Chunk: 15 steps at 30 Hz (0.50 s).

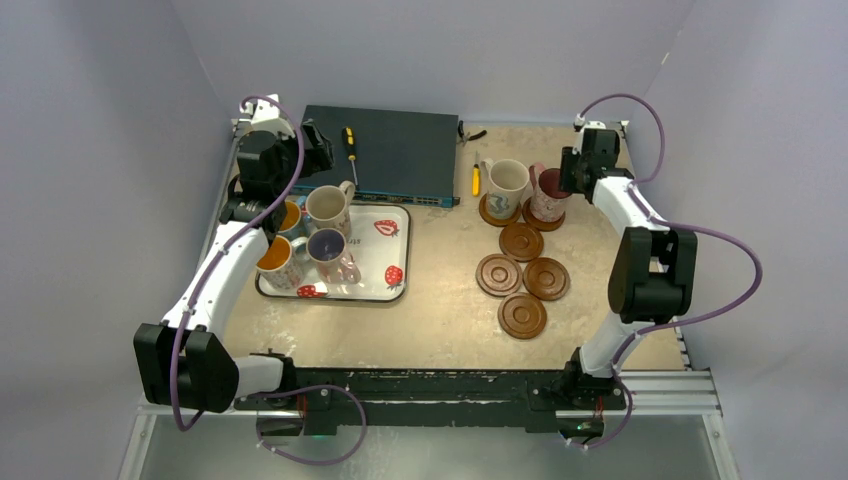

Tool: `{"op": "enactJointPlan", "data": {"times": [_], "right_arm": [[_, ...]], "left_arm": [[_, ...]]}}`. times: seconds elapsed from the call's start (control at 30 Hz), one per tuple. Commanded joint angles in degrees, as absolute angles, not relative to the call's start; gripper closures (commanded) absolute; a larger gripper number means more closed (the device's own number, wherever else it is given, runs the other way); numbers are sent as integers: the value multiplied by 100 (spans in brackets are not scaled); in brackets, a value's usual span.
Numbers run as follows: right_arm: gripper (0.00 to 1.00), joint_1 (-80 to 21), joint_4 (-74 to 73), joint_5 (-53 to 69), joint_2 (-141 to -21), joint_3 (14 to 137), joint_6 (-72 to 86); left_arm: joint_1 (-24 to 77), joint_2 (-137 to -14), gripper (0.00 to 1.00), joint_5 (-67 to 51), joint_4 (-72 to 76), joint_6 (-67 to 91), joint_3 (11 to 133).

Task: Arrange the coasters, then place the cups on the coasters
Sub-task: Place the cup on the coaster.

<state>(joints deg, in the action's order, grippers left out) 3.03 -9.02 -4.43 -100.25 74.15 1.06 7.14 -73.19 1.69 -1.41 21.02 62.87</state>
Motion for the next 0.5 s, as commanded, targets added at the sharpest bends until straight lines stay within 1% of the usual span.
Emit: {"op": "enactJointPlan", "data": {"times": [0.0, 0.2, 0.47], "right_arm": [[55, 229, -713, -525, -9923, 7578, 80], [49, 229, -707, -756, -9565, 7482, 228], [46, 229, -808, -1186, -8730, 7260, 783]], "left_arm": [[668, -7309, 18, 88, 11, 2180, 6364], [668, -7304, 18, 90, 14, 2171, 6372], [669, -7304, 17, 97, 12, 2145, 6413]]}}
